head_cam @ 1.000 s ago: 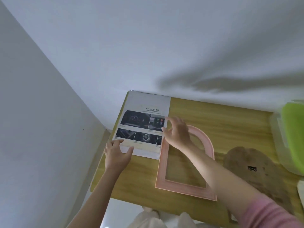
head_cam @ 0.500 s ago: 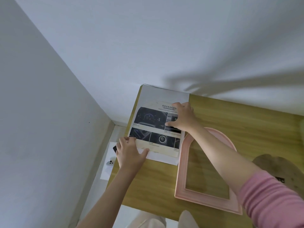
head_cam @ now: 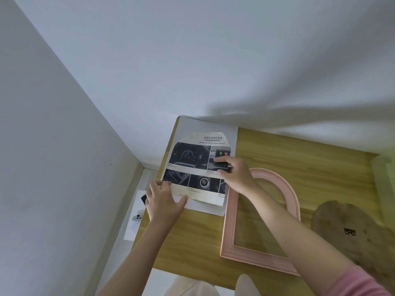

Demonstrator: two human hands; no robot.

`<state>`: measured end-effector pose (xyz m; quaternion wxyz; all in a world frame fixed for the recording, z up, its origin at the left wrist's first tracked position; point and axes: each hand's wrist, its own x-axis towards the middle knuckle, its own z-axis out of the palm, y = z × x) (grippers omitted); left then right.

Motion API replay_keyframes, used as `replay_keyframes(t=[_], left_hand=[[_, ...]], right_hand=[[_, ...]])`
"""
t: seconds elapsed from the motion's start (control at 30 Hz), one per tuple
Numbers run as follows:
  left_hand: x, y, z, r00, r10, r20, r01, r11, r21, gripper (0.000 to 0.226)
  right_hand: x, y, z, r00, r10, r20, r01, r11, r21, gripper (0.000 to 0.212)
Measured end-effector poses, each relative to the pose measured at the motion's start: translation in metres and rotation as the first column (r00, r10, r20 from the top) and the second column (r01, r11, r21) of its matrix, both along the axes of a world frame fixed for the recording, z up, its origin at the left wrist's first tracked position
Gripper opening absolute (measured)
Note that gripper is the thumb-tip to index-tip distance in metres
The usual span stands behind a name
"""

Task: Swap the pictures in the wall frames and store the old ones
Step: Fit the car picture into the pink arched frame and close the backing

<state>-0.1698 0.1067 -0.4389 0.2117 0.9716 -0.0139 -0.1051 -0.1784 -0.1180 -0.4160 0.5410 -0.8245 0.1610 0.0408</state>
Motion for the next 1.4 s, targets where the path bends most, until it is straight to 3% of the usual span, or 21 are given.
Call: replay_keyframes(t=[0.17,0.3,0.4,0.6,0.73,0.9,1.07,1.4], left_hand=[[0.013,0.006,0.014,0.995,0.031,-0.092,-0.049,0.978,-0.203,0.056],[0.014,0.009,0.032,0.998,0.005,-0.068,-0.043,0.825,-0.563,0.032],[0.003,0.002,0.043,0.996,-0.08,-0.045,0.034,0.778,-0.628,0.03],[-0.039,-0.029,0.04,0.953,-0.291,-0.085,0.188,0.787,-0.588,0.034],[-0.068,-0.048,0.03,0.9,-0.425,-0.093,0.316,0.785,-0.532,0.037],[-0.082,-0.063,0.022,0.841,-0.538,-0.062,0.458,0.767,-0.449,0.042],[-0.085,-0.071,0.017,0.804,-0.592,-0.051,0.545,0.769,-0.334,0.051],[-0.1,-0.075,0.016,0.81,-0.583,-0.062,0.575,0.811,-0.107,0.049]], right_hand=[[-0.019,0.01,0.015,0.987,-0.133,0.089,0.131,0.991,0.031,0.042],[-0.043,-0.002,0.031,0.969,-0.205,0.138,0.197,0.978,0.068,0.042],[-0.07,-0.018,0.036,0.961,-0.232,0.152,0.225,0.973,0.058,0.046],[-0.14,-0.047,0.028,0.892,-0.418,0.171,0.412,0.908,0.069,0.032],[-0.181,-0.06,0.011,0.848,-0.529,0.039,0.531,0.846,-0.055,0.031],[-0.2,-0.069,-0.003,0.869,-0.495,0.024,0.485,0.84,-0.245,0.044],[-0.201,-0.071,-0.009,0.908,-0.409,-0.089,0.351,0.861,-0.368,0.061],[-0.21,-0.074,-0.014,0.937,-0.333,-0.107,0.259,0.866,-0.427,0.065]])
